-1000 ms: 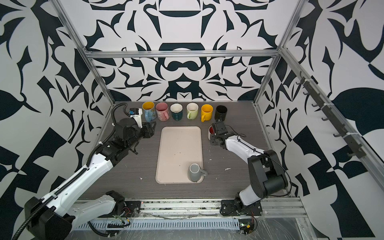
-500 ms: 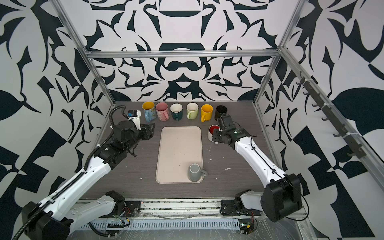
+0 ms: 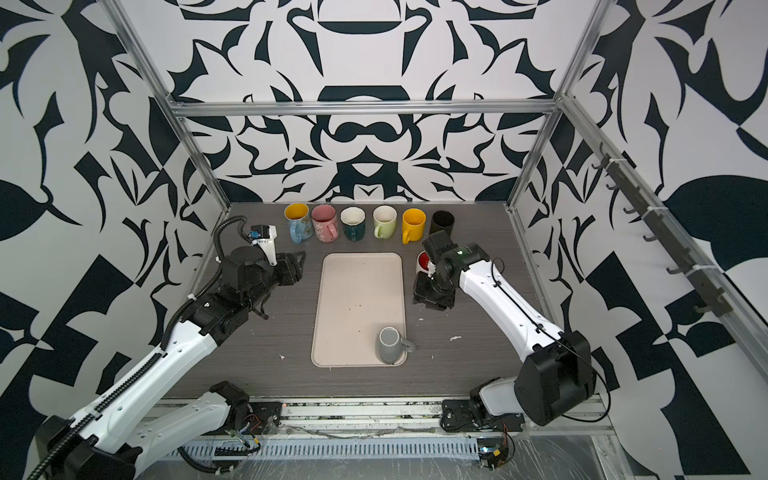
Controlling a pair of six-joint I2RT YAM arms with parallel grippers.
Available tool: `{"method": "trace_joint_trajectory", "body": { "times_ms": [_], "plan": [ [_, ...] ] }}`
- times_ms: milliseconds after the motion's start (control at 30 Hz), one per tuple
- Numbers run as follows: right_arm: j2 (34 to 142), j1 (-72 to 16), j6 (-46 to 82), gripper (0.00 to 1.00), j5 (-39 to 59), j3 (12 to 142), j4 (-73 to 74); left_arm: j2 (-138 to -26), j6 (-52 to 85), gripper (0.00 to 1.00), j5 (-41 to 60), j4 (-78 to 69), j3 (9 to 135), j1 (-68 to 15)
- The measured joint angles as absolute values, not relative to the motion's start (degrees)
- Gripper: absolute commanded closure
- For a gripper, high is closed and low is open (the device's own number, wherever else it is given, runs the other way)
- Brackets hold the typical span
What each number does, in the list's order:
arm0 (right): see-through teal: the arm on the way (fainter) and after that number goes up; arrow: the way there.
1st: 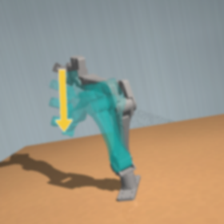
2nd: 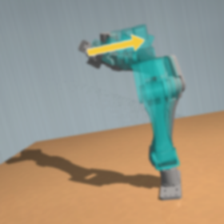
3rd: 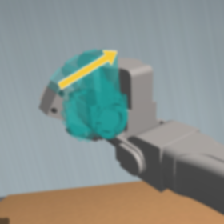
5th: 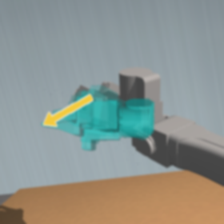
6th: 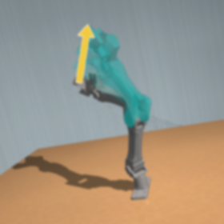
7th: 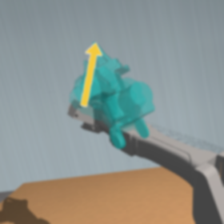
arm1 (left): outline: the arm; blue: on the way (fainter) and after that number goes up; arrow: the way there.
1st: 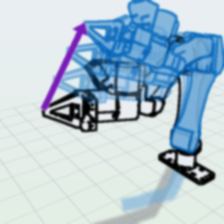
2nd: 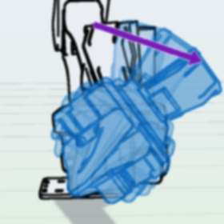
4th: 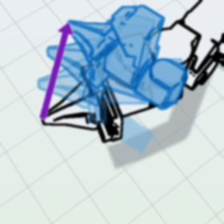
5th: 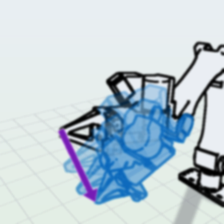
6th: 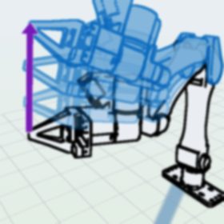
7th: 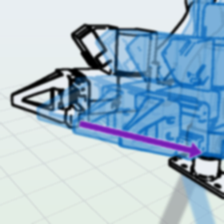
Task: Turn the mug right side up
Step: 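Move the right gripper to the upside-down grey mug on the tray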
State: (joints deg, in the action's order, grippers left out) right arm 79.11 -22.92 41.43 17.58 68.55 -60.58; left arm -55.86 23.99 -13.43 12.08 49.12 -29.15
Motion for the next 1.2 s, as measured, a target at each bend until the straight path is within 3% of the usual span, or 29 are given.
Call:
{"method": "trace_joint_trajectory", "body": {
  "times_ms": [500,767,1200],
  "plan": [
    [70.70,-22.92,69.41,0.50,30.79,50.33,-55.09,-54.15,24.75,0.36,-14.90,12.49,47.46,-29.15],
    [67.00,-22.92,83.09,0.46,32.45,41.52,-47.59,-54.15,25.15,0.36,-15.46,12.51,47.13,-29.15],
    [68.47,-26.22,93.49,0.45,32.82,37.95,-35.81,-54.15,25.36,0.36,-15.90,12.53,47.09,-29.15]
  ]
}}
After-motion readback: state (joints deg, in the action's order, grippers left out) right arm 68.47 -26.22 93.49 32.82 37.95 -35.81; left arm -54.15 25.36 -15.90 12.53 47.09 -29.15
